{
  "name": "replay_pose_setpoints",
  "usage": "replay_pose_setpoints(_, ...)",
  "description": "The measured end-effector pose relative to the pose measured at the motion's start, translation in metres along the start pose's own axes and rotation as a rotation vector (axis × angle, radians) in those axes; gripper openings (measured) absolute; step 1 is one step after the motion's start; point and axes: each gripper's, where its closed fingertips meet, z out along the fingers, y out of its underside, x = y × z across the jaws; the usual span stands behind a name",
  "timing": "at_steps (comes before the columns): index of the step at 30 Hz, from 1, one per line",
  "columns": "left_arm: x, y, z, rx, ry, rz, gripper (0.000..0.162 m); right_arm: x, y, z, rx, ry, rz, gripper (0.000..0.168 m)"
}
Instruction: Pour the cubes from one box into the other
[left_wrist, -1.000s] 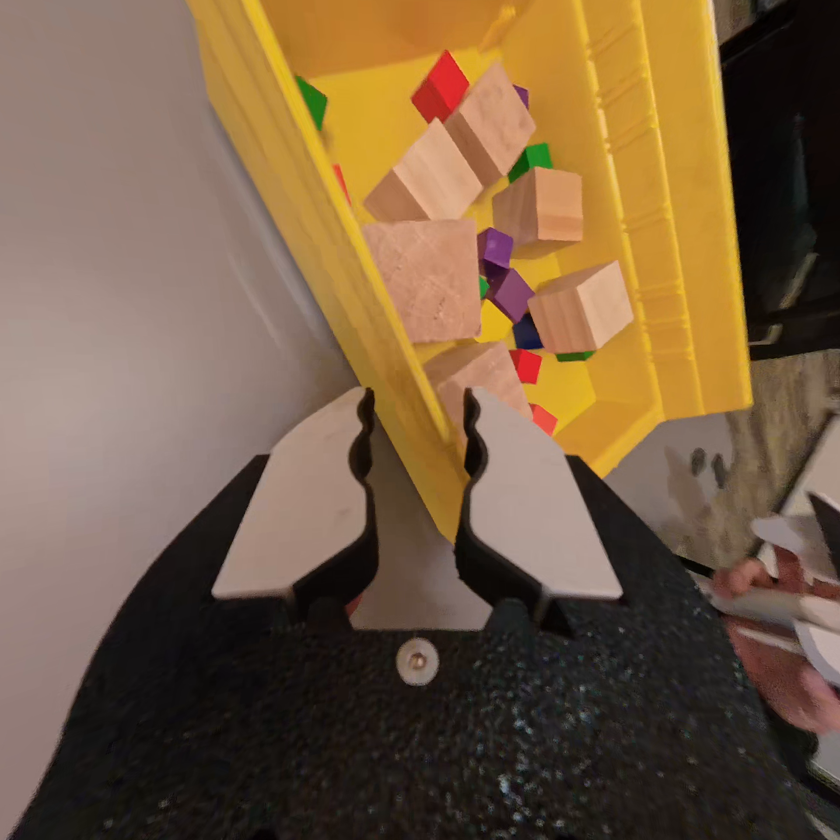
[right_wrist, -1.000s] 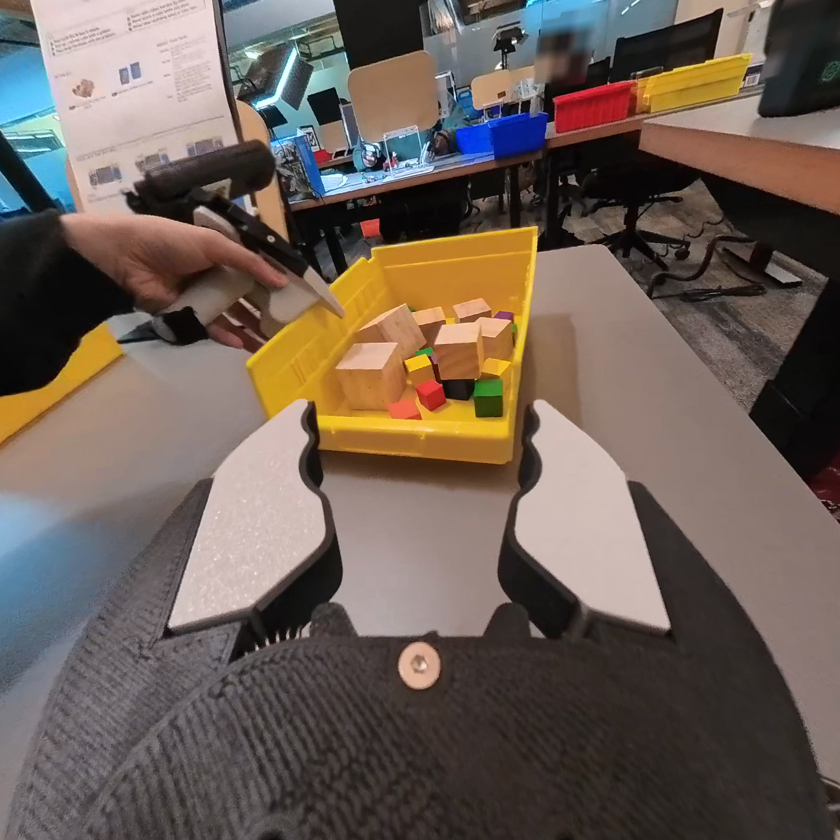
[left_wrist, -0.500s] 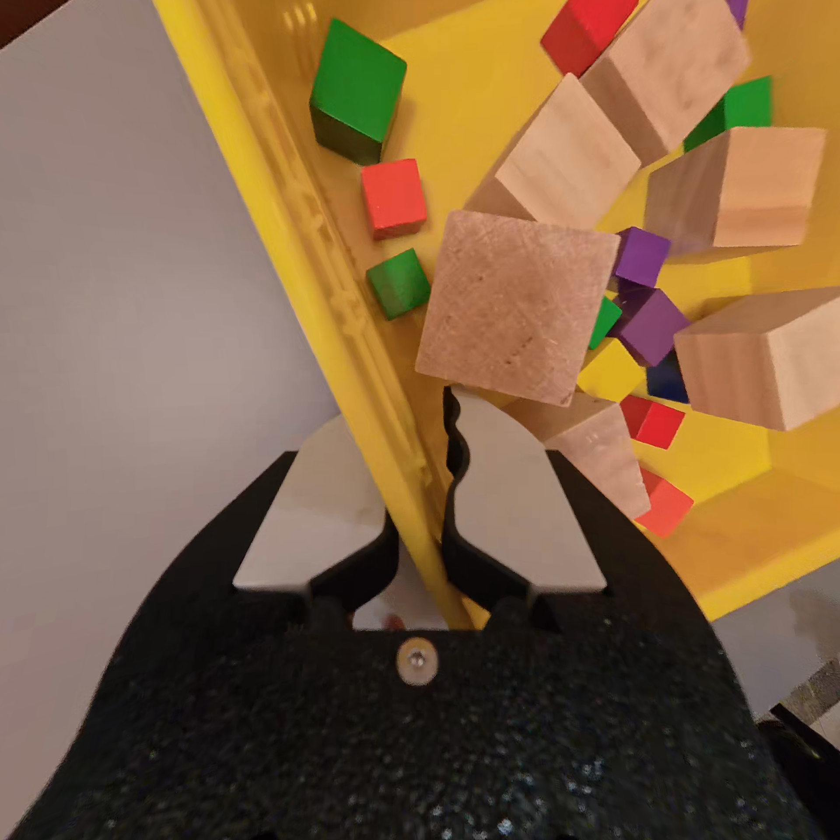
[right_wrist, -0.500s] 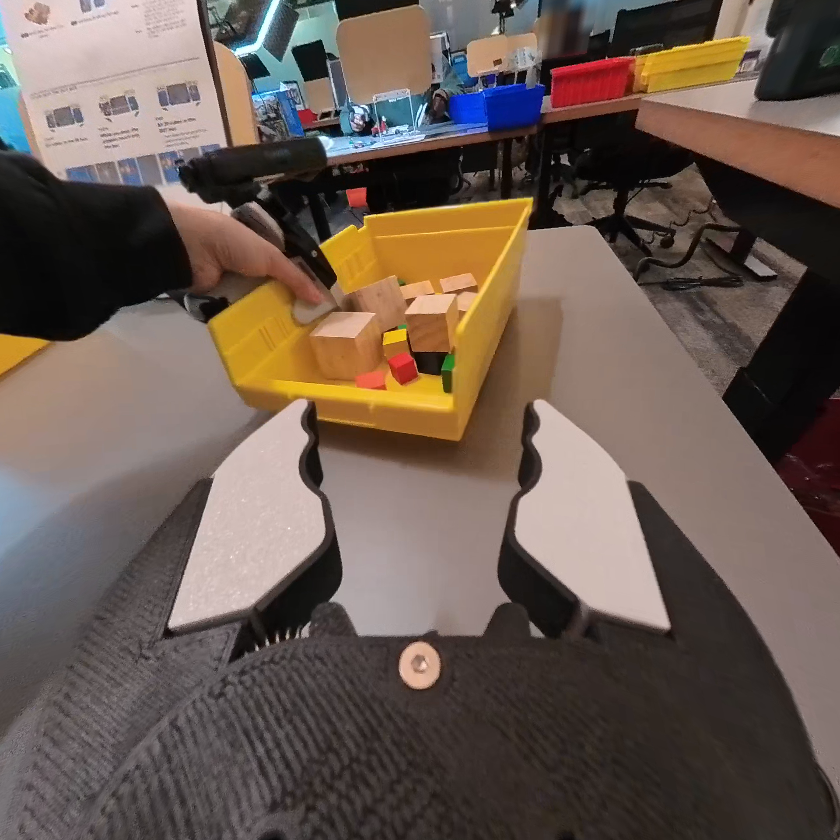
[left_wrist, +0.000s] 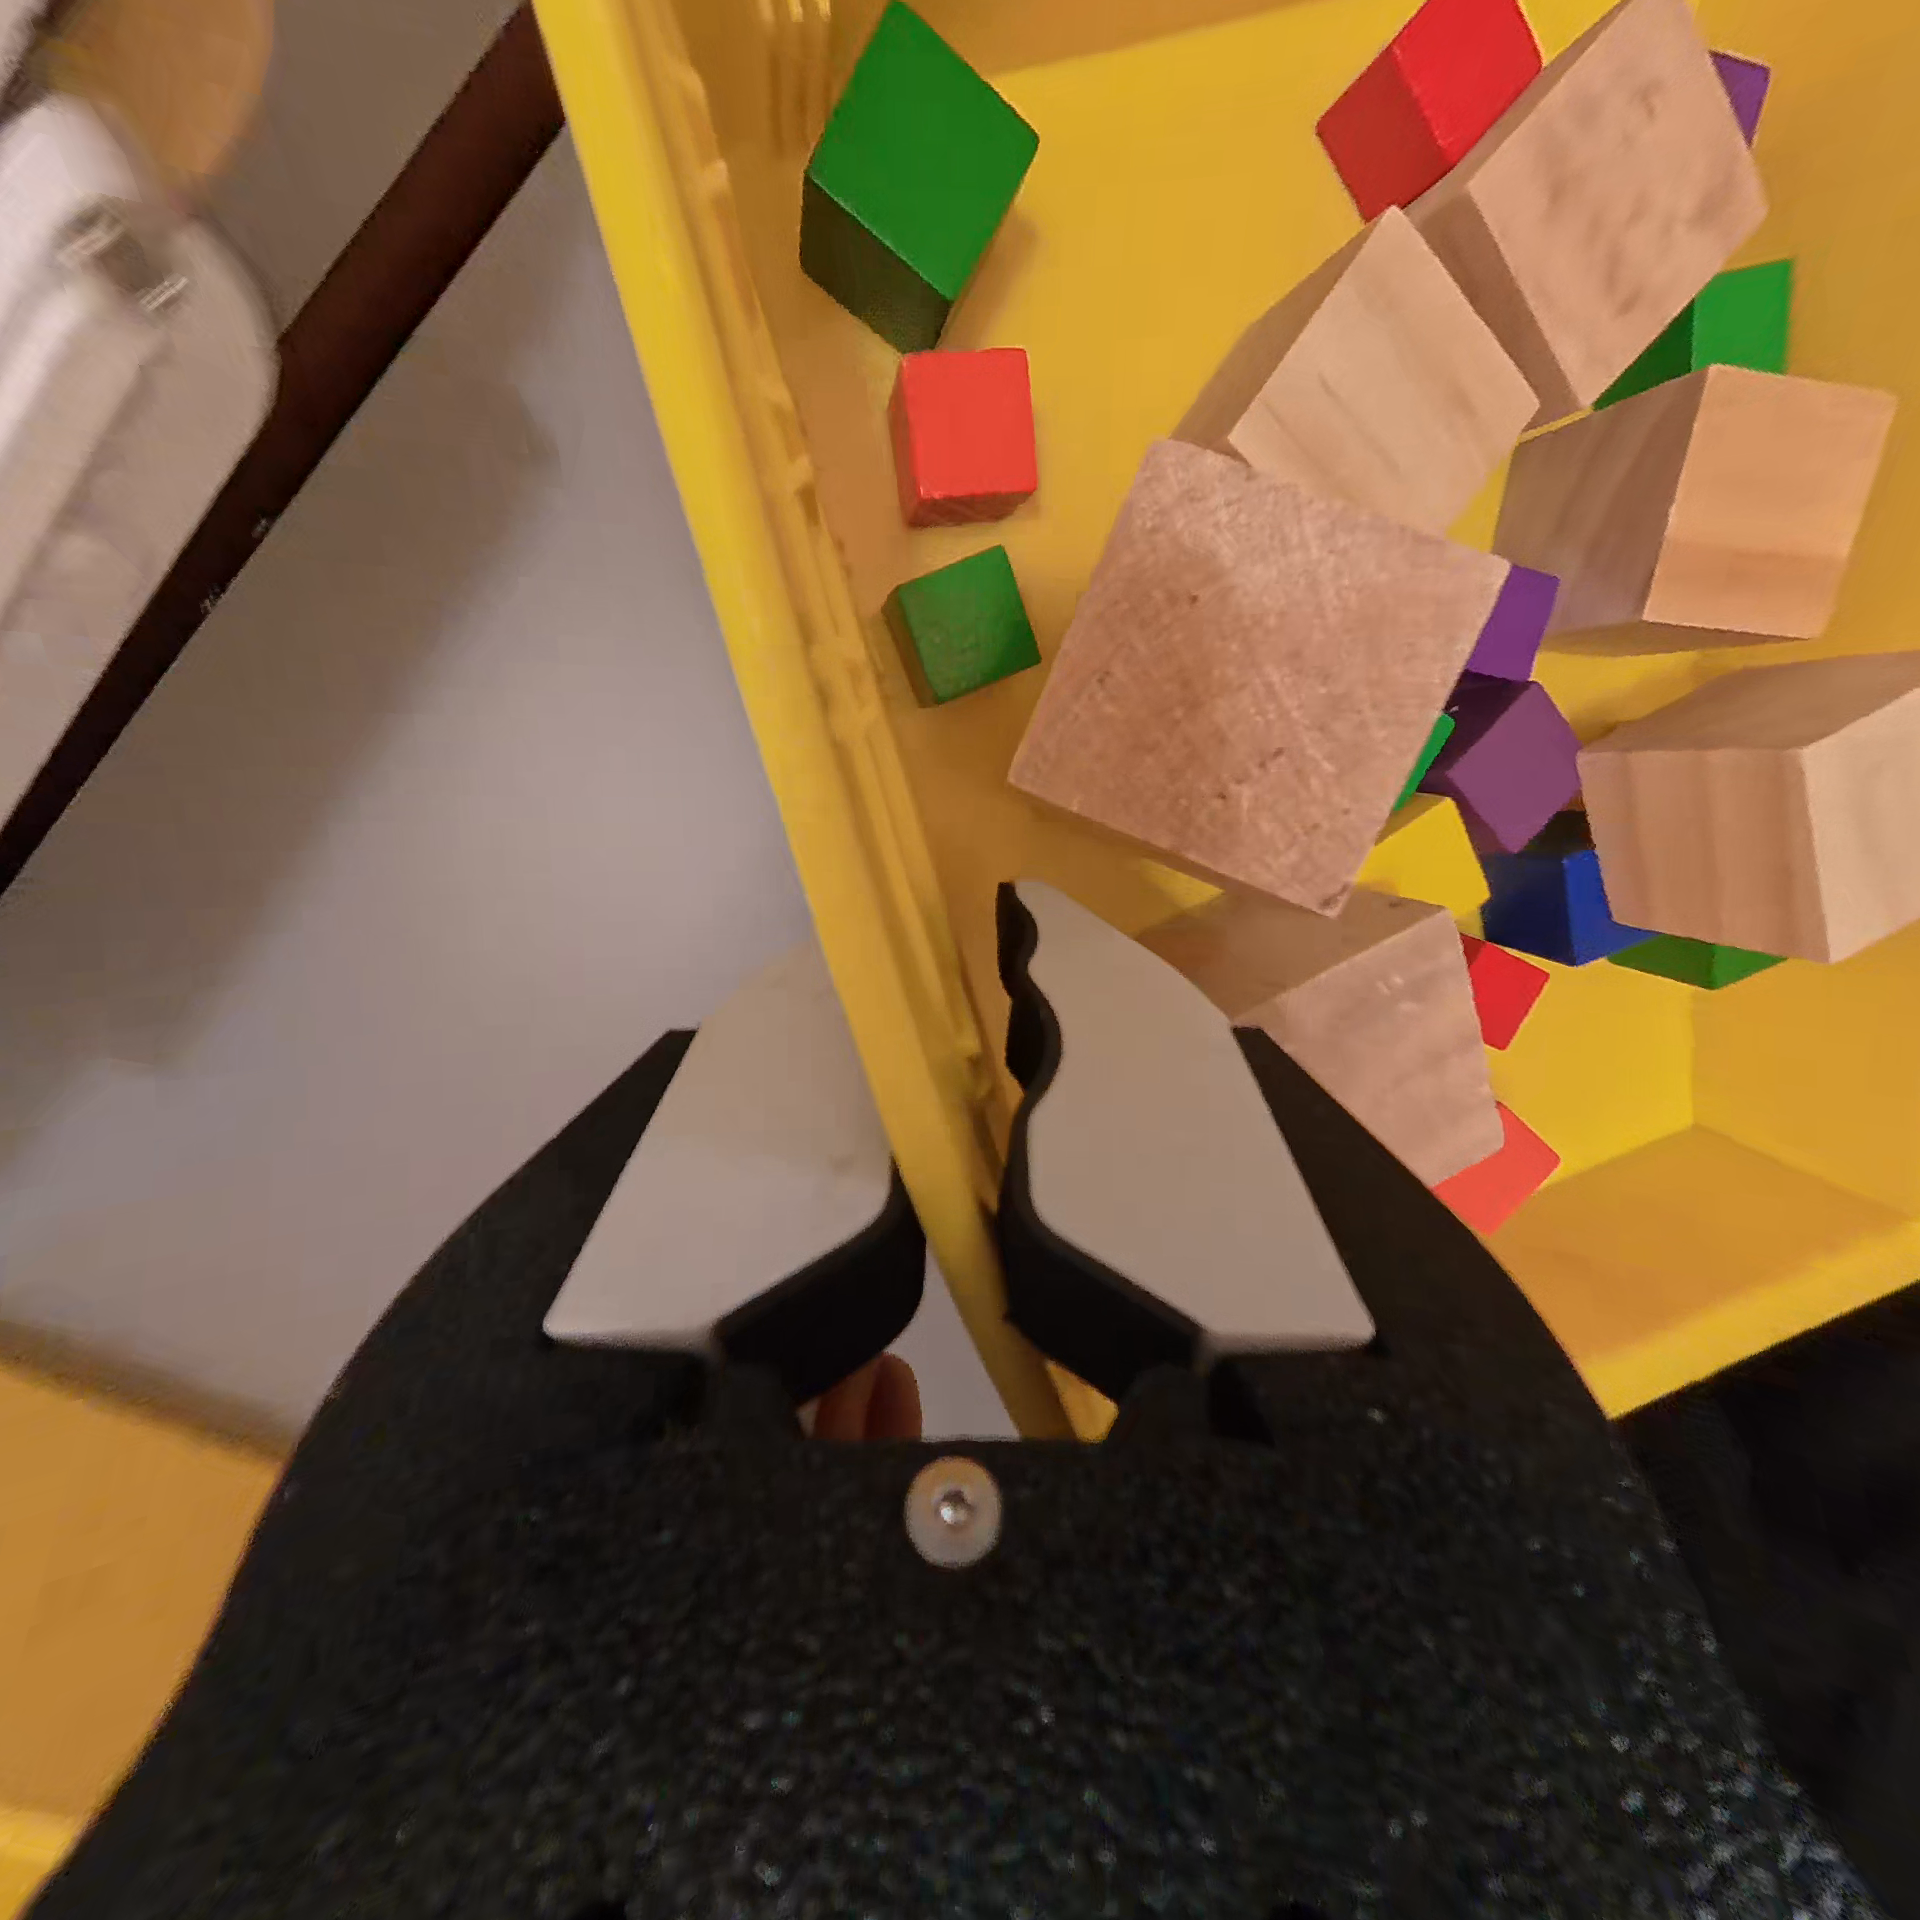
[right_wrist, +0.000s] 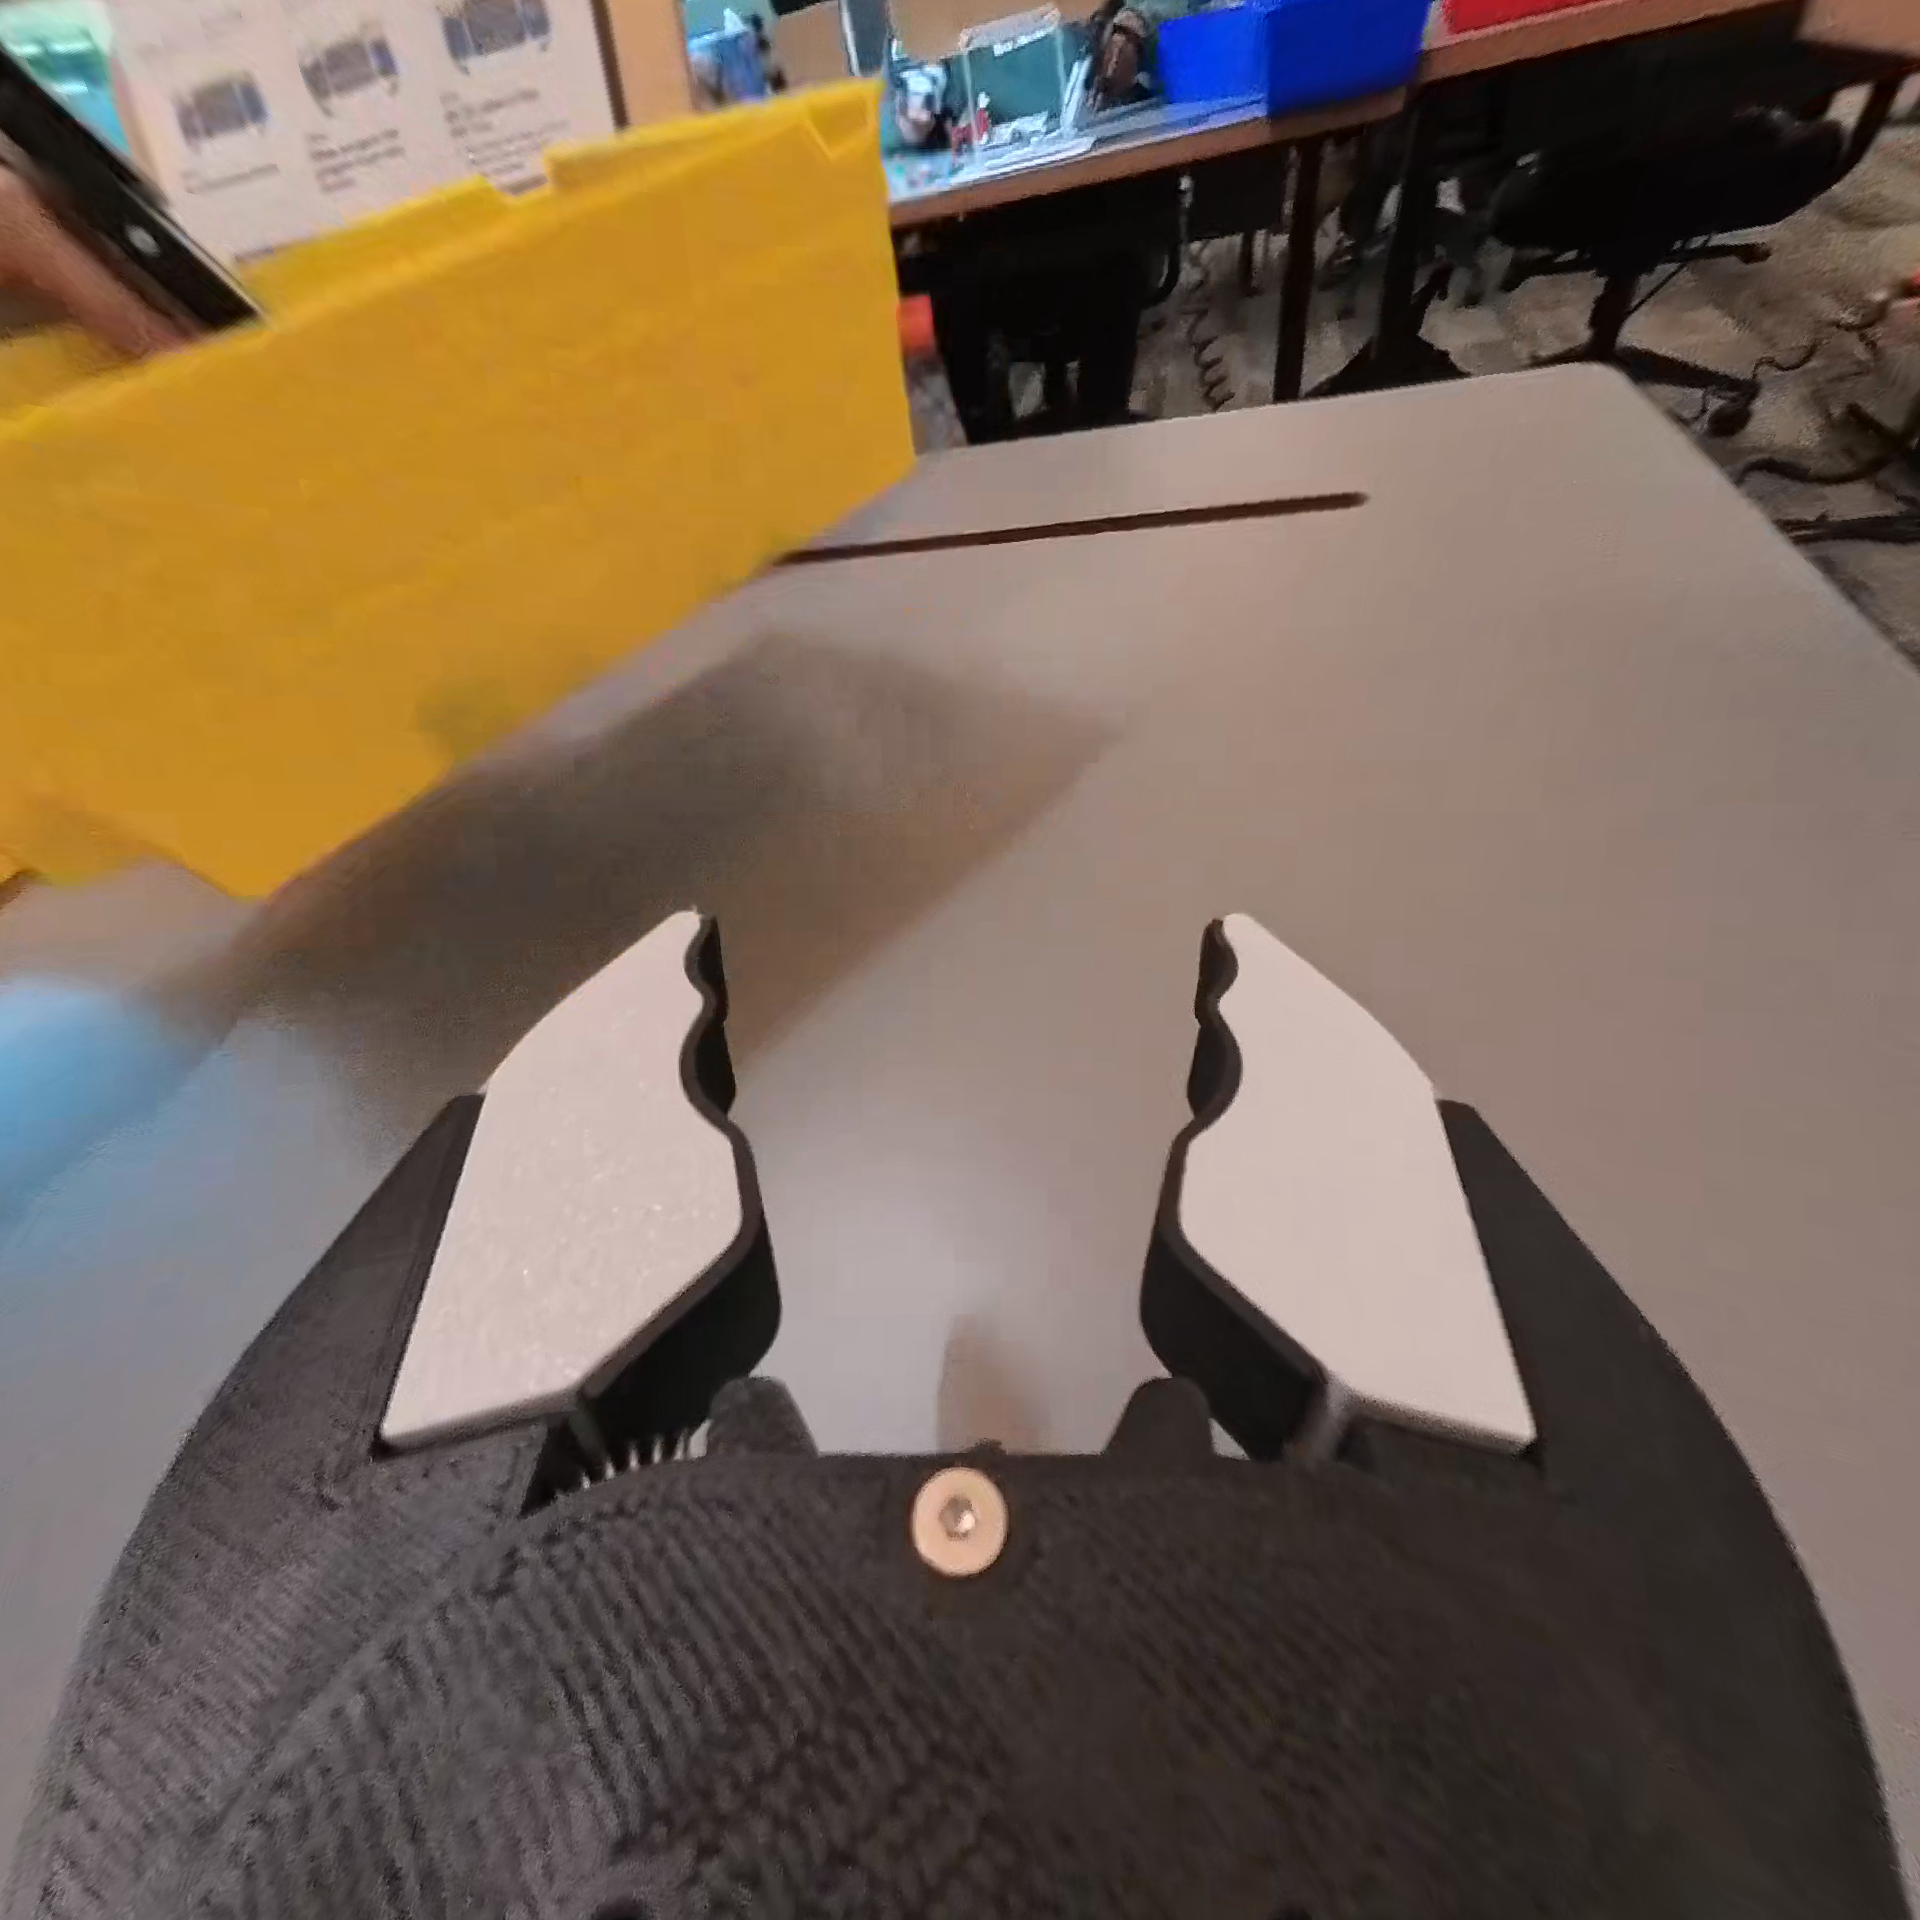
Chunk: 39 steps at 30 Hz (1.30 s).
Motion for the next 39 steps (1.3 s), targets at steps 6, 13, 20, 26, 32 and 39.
replay_pose_setpoints(6,-0.09,0.091,-0.14,0.075,-0.052,-0.137,0.011,-0.113,-0.018,0.083,-0.071,-0.105,-0.087,0.111)
replay_pose_setpoints(13,-0.205,0.255,-0.266,0.131,-0.262,-0.476,0.011,-0.31,-0.051,0.2,-0.131,-0.319,-0.067,0.12)
replay_pose_setpoints(20,-0.248,0.426,-0.322,0.097,-0.417,-0.721,0.012,-0.461,-0.026,0.301,-0.352,-0.374,-0.024,0.12)
replay_pose_setpoints(26,-0.249,0.531,-0.335,0.088,-0.415,-0.86,0.012,-0.493,0.038,0.364,-0.603,-0.244,-0.208,0.114)
replay_pose_setpoints(32,-0.251,0.591,-0.332,0.076,-0.422,-0.952,0.013,-0.503,0.076,0.368,-0.791,-0.358,-0.176,0.043)
replay_pose_setpoints(39,-0.26,0.59,-0.305,0.08,-0.387,-0.958,0.013,-0.432,0.047,0.329,-0.819,-0.432,-0.302,0.042)
